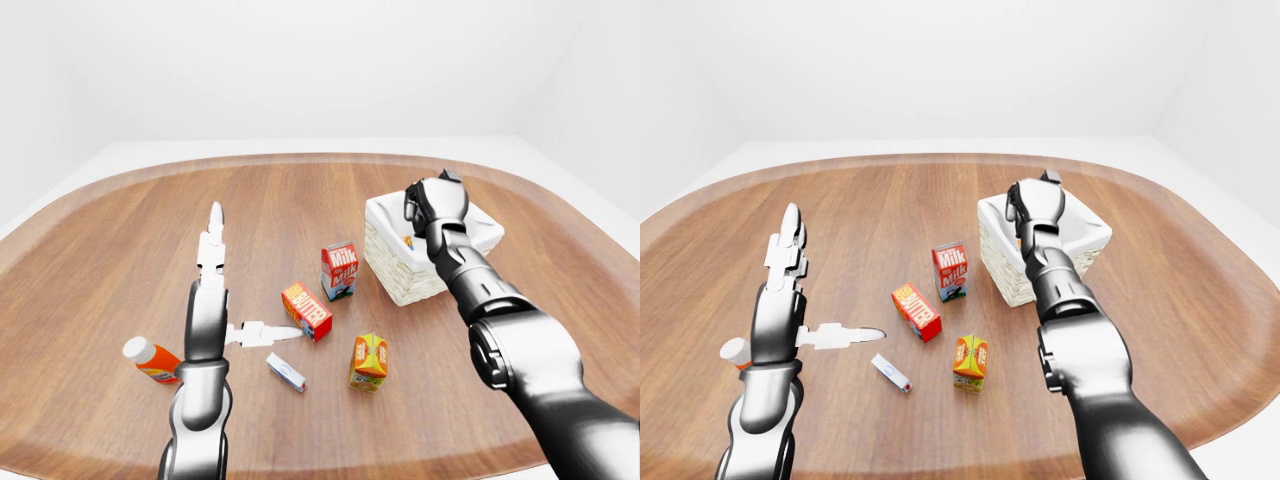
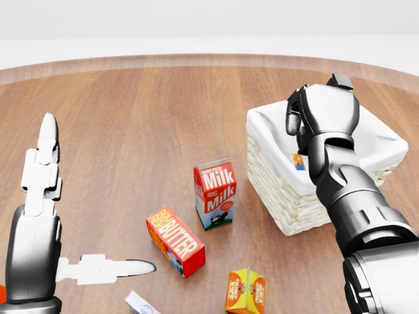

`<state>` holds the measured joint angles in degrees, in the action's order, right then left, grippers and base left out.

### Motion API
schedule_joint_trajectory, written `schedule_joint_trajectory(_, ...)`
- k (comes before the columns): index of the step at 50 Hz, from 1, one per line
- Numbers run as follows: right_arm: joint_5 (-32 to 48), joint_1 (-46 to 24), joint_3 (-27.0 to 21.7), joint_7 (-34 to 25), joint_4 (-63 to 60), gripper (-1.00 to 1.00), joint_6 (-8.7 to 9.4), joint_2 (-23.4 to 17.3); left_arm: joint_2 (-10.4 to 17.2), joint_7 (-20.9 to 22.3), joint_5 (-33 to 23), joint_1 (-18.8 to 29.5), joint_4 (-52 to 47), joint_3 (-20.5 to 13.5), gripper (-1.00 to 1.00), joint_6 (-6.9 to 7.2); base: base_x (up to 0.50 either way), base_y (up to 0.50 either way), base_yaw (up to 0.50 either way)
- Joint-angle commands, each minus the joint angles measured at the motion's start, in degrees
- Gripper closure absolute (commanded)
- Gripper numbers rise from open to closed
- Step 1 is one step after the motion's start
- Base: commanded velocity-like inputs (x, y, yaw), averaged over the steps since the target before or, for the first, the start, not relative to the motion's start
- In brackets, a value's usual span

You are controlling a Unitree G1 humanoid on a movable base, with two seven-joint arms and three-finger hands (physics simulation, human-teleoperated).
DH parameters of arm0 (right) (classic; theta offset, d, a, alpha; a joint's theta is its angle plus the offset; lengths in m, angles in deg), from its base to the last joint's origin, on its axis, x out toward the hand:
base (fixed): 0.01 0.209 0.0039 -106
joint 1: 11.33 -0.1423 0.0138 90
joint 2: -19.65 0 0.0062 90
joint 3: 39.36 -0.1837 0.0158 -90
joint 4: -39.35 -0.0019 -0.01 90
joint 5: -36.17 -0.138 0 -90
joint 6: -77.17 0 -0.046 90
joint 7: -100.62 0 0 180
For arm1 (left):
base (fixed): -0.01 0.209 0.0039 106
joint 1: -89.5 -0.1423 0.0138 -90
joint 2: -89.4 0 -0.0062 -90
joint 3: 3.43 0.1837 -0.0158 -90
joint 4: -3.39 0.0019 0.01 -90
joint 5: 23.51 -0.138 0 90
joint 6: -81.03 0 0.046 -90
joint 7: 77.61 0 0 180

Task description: Pick up the alphabet soup and the tomato sauce, and put them in the basket.

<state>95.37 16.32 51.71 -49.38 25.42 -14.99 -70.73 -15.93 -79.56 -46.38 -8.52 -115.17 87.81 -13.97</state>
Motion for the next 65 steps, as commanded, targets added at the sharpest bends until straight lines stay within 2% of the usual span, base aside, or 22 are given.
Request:
schedule_joint_trajectory(1, -1.6, 0.7, -0.2, 0.0, -0.2, 1.0, 0.09, -0.1, 0.0, -0.2, -0.3, -0.1, 0.0, 0.1, -1.0, 0.0, 0.0, 0.0, 0.0)
schedule_joint_trajectory(36, -2.5, 0.8, -0.3, 0.0, -0.2, 0.98, 0.29, -0.5, 0.0, -0.1, -0.3, 0.0, -0.7, 0.2, -1.0, 0.0, 0.0, 0.0, 0.0)
schedule_joint_trajectory(37, -2.5, 0.8, -0.3, 0.0, -0.2, 0.76, 0.31, -0.4, 0.0, -0.1, -0.3, 0.0, -0.7, 0.2, -1.0, 0.0, 0.0, 0.0, 0.0)
schedule_joint_trajectory(38, -2.5, 0.8, -0.3, 0.0, -0.2, 0.41, 0.28, -0.4, -0.1, -0.1, -0.3, 0.0, -0.7, 0.2, -1.0, 0.0, 0.0, 0.0, 0.0)
schedule_joint_trajectory(39, -2.6, 0.9, -0.3, 0.0, -0.1, -0.44, 0.34, -0.3, -0.1, -0.1, -0.3, 0.0, -0.7, 0.2, -1.0, 0.0, 0.0, 0.0, 0.0)
schedule_joint_trajectory(40, -2.5, 1.0, -0.2, 0.0, -0.1, -0.76, 0.47, -0.4, -0.1, -0.1, -0.3, 0.0, -0.8, 0.2, -1.0, 0.0, 0.0, 0.0, 0.0)
schedule_joint_trajectory(42, -2.6, 1.0, -0.3, 0.0, -0.1, -1.0, 0.45, -0.4, 0.0, -0.1, -0.3, 0.0, -0.7, 0.2, -1.0, 0.0, 0.0, 0.0, 0.0)
schedule_joint_trajectory(65, -2.7, 0.1, -0.4, 0.0, -0.4, -1.0, 0.74, -0.9, 0.0, -0.1, -0.3, 0.0, -0.7, 0.2, -1.0, 0.0, 0.0, 0.0, 0.0)
